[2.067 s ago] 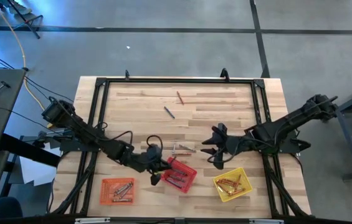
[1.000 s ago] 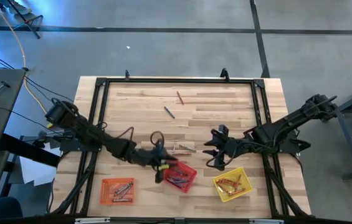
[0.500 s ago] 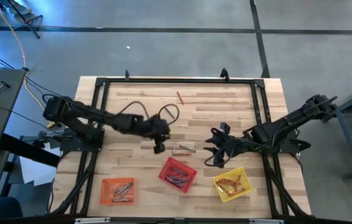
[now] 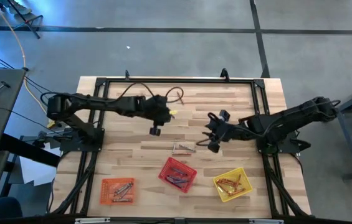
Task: Sort crayons
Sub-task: Put the blue crayon into the red bin, then put the gray crayon into the orange bin
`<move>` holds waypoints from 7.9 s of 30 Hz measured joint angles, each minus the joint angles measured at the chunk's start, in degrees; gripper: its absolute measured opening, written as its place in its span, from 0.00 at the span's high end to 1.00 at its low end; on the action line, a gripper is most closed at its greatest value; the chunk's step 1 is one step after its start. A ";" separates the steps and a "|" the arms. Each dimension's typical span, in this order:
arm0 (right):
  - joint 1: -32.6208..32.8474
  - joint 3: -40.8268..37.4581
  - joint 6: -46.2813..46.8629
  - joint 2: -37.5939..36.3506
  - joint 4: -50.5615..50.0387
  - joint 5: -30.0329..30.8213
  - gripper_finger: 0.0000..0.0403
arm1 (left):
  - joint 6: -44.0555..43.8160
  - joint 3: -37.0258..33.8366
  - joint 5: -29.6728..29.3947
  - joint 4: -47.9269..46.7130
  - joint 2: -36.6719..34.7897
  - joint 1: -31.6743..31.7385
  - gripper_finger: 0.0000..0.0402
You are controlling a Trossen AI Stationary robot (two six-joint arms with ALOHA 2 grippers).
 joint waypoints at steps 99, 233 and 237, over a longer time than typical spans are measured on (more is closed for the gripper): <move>-12.91 -0.02 -1.85 0.00 -7.60 2.77 0.66 | 7.60 7.22 0.11 3.20 22.65 13.47 0.53; -12.86 -0.02 9.76 0.00 -6.76 2.18 0.66 | -59.04 -16.37 -9.95 41.48 6.64 -36.41 0.88; -12.86 -0.02 9.76 0.00 -7.19 1.46 0.66 | -59.09 -16.28 -9.94 41.50 6.64 -36.41 0.83</move>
